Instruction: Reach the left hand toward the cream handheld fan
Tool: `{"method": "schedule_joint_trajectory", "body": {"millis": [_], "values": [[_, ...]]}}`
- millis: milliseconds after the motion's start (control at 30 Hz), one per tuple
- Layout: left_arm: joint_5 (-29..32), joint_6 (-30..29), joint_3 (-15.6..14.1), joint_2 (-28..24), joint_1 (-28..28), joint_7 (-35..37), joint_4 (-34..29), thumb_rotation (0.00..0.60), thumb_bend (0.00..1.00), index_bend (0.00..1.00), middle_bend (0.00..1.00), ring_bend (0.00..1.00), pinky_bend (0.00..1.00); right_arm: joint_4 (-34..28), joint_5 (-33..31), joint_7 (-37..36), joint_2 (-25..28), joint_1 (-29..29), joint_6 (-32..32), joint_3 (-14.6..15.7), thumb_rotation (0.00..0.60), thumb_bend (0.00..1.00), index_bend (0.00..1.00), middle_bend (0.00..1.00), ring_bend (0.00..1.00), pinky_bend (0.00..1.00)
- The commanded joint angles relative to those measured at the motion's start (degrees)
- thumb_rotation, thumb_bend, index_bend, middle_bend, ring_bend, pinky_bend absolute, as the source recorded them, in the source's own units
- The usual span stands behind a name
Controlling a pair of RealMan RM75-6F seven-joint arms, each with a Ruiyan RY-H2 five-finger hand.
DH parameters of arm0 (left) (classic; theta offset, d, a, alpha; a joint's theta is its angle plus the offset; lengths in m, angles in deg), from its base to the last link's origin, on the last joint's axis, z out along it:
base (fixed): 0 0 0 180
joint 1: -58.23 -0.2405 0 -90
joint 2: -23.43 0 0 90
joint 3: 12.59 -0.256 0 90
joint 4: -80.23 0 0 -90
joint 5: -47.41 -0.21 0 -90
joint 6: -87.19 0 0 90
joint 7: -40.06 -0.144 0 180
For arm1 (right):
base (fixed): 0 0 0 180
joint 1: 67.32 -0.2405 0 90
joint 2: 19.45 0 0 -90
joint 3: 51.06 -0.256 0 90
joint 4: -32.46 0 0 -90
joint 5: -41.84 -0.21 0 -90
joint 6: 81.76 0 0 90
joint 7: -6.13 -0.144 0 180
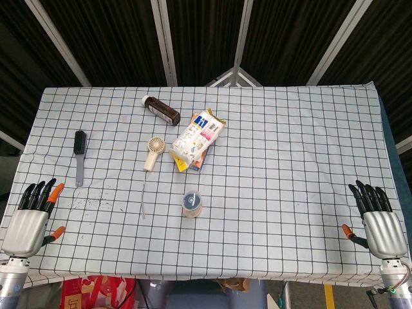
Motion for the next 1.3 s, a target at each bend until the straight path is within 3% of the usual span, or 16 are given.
{"method": "schedule_joint_trajectory", "body": {"millis": [33,433,500,600,667,767,1033,1300], "values": [[0.0,0.0,0.0,0.0,0.0,0.0,0.0,0.600,0.15,0.00,0.00,0.00,0.00,0.0,0.0,0.0,0.0,0.0,0.0,0.0,0.600,0.28,0.00,0.00,0.00,0.00],[0.1,0.7,0.1,0.0,0.3,-0.6,-0.8,0.600,0.15,0.00,0.00,0.00,0.00,0.2,0.3,-0.2,0.0,0.2,-0.3,0.1,0.600,0.28,0.00,0.00,0.00,0.00],[0.6,1.2,0.5,0.0,0.7,-1.1,-1.3,0.600,0.15,0.00,0.01,0.00,0.04,0.1,0.3,0.0,0.0,0.2,-0.3,0.1,0.600,0.28,0.00,0.00,0.00,0.00],[2.0,2.7,2.0,0.1,2.0,-3.4,-2.4,0.600,0.23,0.00,0.20,0.14,0.28,0.0,0.3,-0.1,0.0,0.1,-0.2,0.1,0.600,0.28,0.00,0.00,0.00,0.00],[3.6,4.3,3.5,0.6,3.5,-5.5,-3.1,0.600,0.34,0.00,0.46,0.37,0.48,0.1,0.2,0.0,0.0,0.1,-0.1,0.1,0.600,0.28,0.00,0.00,0.00,0.00],[8.1,8.5,6.5,2.4,6.7,-8.7,-4.2,0.600,0.47,0.00,0.68,0.55,0.62,0.1,0.1,-0.1,0.0,-0.1,0.1,0.0,0.600,0.28,0.00,0.00,0.00,0.00],[26.6,22.0,14.7,9.1,18.6,-21.4,-2.9,0.600,0.77,0.00,0.86,0.72,0.74,0.1,0.0,-0.7,0.2,-0.4,0.7,0.0,0.600,0.28,0.00,0.00,0.00,0.00],[43.5,27.2,19.0,16.6,29.4,-32.8,4.3,0.600,0.80,0.00,0.88,0.74,0.74,0.2,-0.2,-1.6,0.4,-0.4,0.9,0.0,0.600,0.28,0.00,0.00,0.00,0.00]]}}
